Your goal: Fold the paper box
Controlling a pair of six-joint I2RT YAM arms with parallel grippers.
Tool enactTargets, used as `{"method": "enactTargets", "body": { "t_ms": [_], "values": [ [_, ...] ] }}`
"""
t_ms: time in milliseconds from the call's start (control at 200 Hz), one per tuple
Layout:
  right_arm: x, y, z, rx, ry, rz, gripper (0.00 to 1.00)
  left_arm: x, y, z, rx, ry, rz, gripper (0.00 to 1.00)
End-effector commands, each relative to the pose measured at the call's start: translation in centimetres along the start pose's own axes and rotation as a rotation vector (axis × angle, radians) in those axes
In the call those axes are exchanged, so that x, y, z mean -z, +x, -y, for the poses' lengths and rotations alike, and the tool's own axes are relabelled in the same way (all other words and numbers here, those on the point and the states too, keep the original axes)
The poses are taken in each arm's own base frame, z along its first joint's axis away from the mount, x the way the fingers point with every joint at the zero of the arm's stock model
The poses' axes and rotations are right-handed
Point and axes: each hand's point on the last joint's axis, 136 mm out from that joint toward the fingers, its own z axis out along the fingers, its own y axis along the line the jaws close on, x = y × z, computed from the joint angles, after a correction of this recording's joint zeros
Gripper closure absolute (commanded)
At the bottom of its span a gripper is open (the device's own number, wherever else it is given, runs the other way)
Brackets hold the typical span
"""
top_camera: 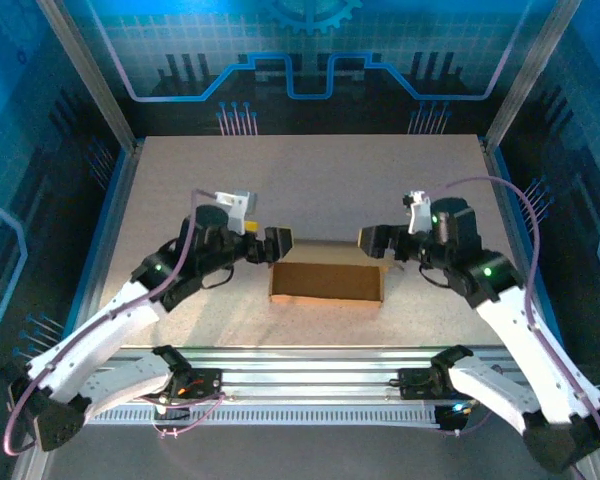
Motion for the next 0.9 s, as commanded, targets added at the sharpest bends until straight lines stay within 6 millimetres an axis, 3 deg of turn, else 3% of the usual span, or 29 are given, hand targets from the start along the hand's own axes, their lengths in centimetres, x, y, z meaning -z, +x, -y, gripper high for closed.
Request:
{"method": "enactTargets", "body": {
  "t_ms": [0,105,340,635,896],
  "values": [
    [-0.8,-0.4,-1.4,-0.009,-0.112,-0.082,0.00,-0.9,-0.8,1.4,0.007,0.096,-0.099,0.01],
    [-2.0,-0.2,-1.1,-0.039,-0.142,-0.145,0.00,-2.8,-0.3,1.0,0.052,0.129,-0.181,0.01],
    [-4.0,1.9,0.0,-0.085,-0.171,-0.237,0.00,-6.3,3.6,0.3,0.127,0.197,-0.330,0.00],
    [-5.7,5.3,0.6,-0.124,-0.223,-0.345,0.00,-7.3,6.6,-0.1,0.166,0.229,-0.425,0.01],
    [-7.0,7.2,1.6,-0.145,-0.201,-0.377,0.00,-8.1,9.2,-0.8,0.191,0.213,-0.505,0.01]
  ]
}}
